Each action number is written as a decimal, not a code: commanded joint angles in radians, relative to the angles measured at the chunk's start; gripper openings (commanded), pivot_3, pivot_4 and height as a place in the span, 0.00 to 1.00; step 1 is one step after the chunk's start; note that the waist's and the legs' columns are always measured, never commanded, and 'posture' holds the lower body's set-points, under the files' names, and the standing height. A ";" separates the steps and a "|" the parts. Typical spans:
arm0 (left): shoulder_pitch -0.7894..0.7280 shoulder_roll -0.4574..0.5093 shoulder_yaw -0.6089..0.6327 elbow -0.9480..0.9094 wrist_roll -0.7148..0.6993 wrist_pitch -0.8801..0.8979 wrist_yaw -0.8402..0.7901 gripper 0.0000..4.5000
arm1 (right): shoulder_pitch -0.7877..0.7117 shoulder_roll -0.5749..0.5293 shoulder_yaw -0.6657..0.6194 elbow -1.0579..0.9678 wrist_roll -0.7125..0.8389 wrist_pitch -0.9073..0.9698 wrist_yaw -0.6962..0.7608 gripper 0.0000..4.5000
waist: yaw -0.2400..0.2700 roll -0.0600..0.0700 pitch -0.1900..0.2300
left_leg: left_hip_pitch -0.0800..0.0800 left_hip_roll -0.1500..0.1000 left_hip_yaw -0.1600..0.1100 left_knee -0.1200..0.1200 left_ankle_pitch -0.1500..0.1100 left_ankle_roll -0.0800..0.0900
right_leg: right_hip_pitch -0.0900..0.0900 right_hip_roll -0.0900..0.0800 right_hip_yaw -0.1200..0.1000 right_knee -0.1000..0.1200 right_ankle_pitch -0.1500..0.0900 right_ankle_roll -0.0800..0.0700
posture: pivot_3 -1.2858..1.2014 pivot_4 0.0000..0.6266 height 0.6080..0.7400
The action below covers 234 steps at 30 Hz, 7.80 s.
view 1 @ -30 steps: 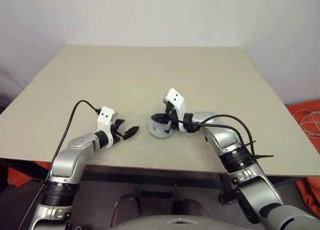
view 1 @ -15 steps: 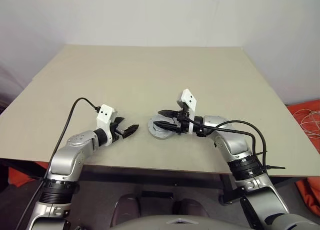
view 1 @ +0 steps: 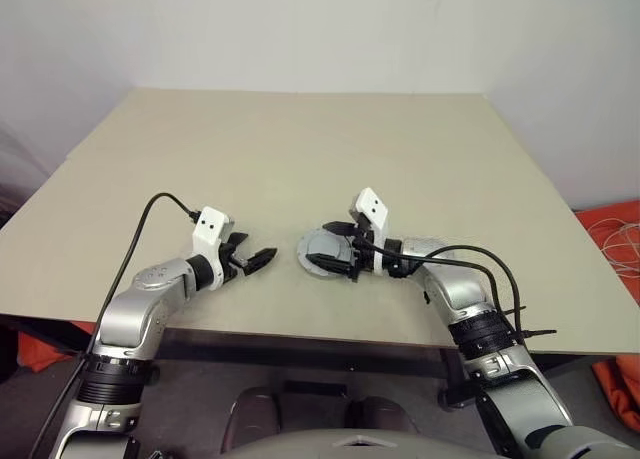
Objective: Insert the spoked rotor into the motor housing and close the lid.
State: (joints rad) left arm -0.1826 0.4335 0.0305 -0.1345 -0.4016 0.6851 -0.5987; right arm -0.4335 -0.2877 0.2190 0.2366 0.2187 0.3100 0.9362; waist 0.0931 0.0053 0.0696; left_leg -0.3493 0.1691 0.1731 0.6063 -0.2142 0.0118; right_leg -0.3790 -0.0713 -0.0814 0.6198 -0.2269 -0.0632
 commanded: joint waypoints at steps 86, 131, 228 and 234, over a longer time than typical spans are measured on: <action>-0.025 0.025 0.023 0.011 0.005 -0.035 0.001 1.00 | -0.039 0.000 -0.021 0.174 -0.081 -0.252 0.054 0.69 | 0.000 0.000 0.000 | 0.000 0.000 0.001 -0.004 -0.001 0.002 | 0.001 0.000 0.000 -0.006 0.002 -0.004 | 0.52 0.00 1.00; -0.022 0.023 0.017 0.017 0.010 -0.041 0.004 1.00 | -0.025 0.007 -0.052 0.061 0.013 -0.121 0.076 0.69 | -0.001 0.000 0.000 | -0.004 -0.001 0.002 -0.009 -0.002 0.003 | -0.002 0.000 0.000 -0.012 0.003 -0.005 | 0.52 0.00 1.00; -0.333 -0.192 -0.057 0.142 -0.196 0.413 0.064 0.12 | -0.013 -0.071 0.040 0.208 -0.153 -0.297 0.013 0.69 | 0.003 -0.001 -0.002 | 0.007 -0.004 0.001 -0.009 -0.002 0.003 | 0.012 -0.002 0.000 -0.014 -0.002 0.003 | 0.52 0.00 1.00; -0.337 -0.179 -0.053 0.170 -0.168 0.473 0.101 0.12 | -0.016 -0.068 0.041 0.202 -0.152 -0.291 0.004 0.69 | 0.003 0.000 -0.002 | 0.008 -0.004 0.001 -0.009 -0.002 0.003 | 0.012 -0.002 0.000 -0.014 -0.002 0.003 | 0.52 0.00 1.00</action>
State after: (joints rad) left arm -0.5125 0.2415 -0.0241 0.0242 -0.5869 1.1383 -0.5167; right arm -0.4655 -0.3298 0.2515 0.4079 0.1191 -0.0094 0.9638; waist 0.0959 0.0048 0.0679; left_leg -0.3412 0.1656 0.1736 0.5970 -0.2163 0.0152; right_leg -0.3663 -0.0731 -0.0814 0.6058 -0.2287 -0.0599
